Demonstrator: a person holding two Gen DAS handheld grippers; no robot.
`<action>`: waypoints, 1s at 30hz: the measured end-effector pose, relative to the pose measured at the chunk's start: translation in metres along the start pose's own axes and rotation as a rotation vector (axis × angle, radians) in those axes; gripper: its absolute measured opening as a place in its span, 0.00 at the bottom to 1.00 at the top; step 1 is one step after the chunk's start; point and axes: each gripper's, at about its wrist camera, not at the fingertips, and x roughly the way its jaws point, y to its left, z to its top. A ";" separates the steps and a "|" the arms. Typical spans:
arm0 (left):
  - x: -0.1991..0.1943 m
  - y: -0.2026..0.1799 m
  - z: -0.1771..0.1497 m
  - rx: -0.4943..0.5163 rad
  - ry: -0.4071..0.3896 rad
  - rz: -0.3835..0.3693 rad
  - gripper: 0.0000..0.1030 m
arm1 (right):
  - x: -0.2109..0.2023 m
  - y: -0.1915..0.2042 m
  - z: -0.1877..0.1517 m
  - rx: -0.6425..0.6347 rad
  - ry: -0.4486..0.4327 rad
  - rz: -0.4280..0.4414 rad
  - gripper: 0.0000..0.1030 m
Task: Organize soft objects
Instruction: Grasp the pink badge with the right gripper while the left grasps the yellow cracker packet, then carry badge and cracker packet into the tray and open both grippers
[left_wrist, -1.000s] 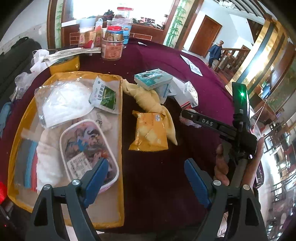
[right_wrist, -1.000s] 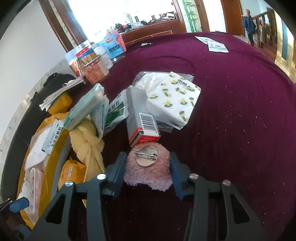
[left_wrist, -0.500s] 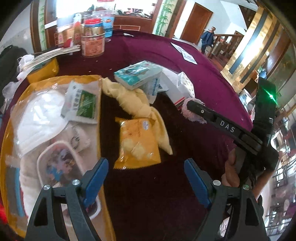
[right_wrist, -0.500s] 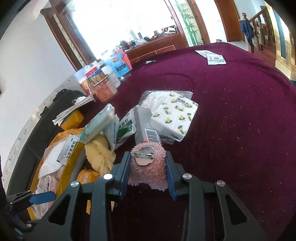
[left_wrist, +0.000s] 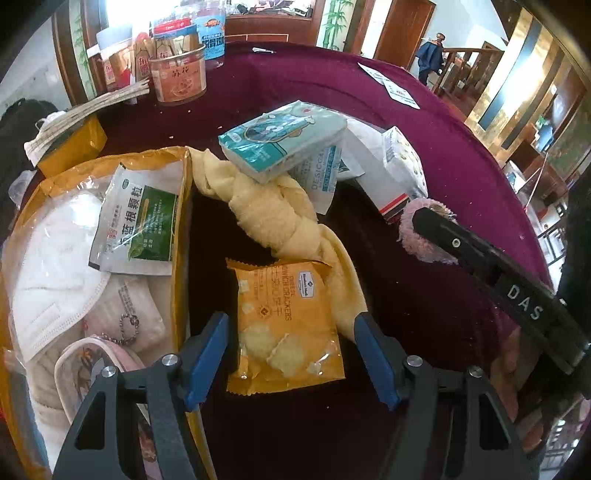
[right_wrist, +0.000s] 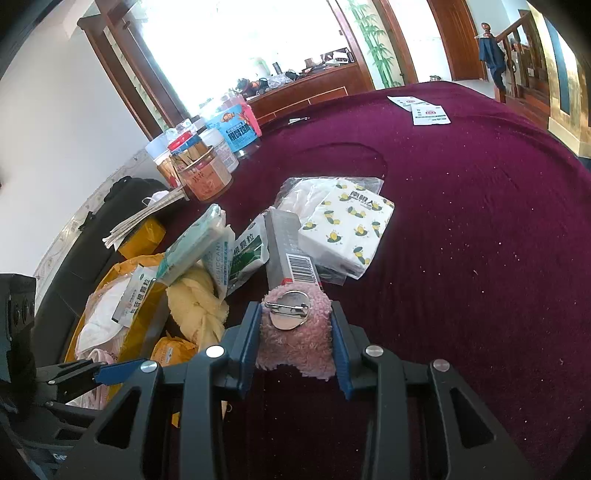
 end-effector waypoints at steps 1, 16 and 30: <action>0.001 -0.001 0.000 0.009 -0.005 0.005 0.71 | 0.000 0.000 0.000 0.001 0.000 0.000 0.33; -0.005 0.004 -0.015 -0.032 0.007 -0.030 0.46 | -0.002 0.000 -0.001 0.001 0.003 -0.004 0.34; -0.040 0.001 -0.053 -0.094 -0.040 -0.140 0.46 | -0.008 0.003 -0.001 -0.017 -0.034 0.021 0.34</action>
